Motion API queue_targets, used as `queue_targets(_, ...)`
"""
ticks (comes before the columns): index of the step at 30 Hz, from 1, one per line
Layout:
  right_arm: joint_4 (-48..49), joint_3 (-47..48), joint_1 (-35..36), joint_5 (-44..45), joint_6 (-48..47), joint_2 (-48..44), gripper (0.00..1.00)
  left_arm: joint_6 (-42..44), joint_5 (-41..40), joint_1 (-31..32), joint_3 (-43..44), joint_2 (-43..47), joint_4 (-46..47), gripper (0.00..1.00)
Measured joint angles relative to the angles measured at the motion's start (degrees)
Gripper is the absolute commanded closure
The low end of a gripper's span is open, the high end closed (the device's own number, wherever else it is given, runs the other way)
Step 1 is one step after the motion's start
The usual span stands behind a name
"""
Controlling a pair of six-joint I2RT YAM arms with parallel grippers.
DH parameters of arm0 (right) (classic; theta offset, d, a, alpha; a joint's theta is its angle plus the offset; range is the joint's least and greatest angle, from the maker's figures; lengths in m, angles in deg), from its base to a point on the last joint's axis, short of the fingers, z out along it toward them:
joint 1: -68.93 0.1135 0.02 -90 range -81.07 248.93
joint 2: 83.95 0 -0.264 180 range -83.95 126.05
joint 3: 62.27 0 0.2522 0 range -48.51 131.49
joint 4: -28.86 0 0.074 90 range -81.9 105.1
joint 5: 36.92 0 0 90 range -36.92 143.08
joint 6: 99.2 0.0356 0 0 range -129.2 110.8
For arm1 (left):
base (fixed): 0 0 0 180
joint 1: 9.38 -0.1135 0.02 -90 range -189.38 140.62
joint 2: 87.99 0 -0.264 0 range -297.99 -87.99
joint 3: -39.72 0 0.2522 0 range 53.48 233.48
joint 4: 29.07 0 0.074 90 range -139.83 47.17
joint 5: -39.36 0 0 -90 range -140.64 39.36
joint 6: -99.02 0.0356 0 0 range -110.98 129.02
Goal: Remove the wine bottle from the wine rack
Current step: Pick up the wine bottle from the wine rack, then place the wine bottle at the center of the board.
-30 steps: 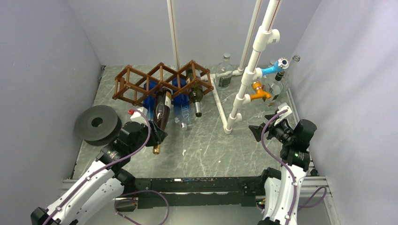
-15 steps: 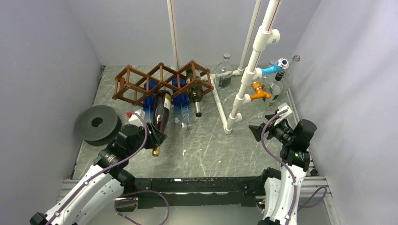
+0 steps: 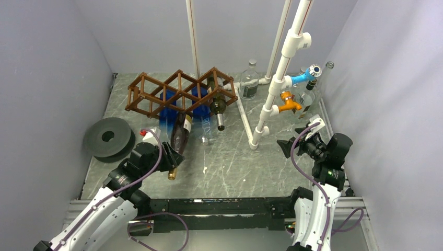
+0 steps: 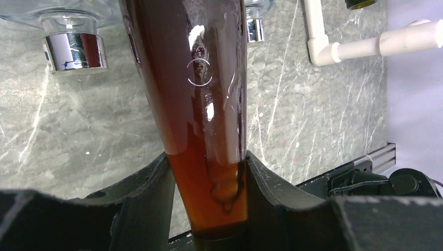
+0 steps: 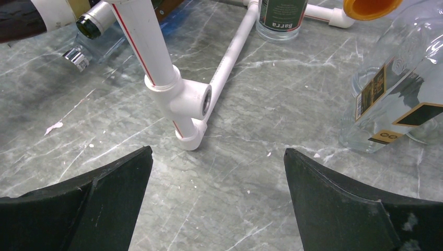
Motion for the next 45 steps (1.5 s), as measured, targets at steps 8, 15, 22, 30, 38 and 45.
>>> queue_targets(8,0.0,0.0,0.0,0.07,0.0,0.0,0.0,-0.57,0.22,0.0,-0.11,0.79,-1.22,1.0)
queue_targets(15,0.0,0.0,0.0,0.09,0.0,0.0,0.0,-1.44,0.68,0.09,-0.11,2.1,-2.67,1.0)
queue_targets(22,0.0,0.0,0.0,0.09,0.0,0.0,0.0,-2.08,1.92,0.09,-0.11,2.34,-5.07,1.0)
queue_targets(30,0.0,0.0,0.0,0.07,0.0,-0.02,0.0,-2.93,4.13,0.15,0.13,2.91,-8.63,1.0)
queue_targets(38,0.0,0.0,0.0,0.0,-0.09,-0.02,0.0,-3.43,5.53,0.15,1.95,3.37,-11.72,1.0)
queue_targets(45,-0.17,0.0,0.04,-0.55,-0.68,-0.02,0.0,-4.31,6.58,0.15,4.26,3.74,-15.67,1.0)
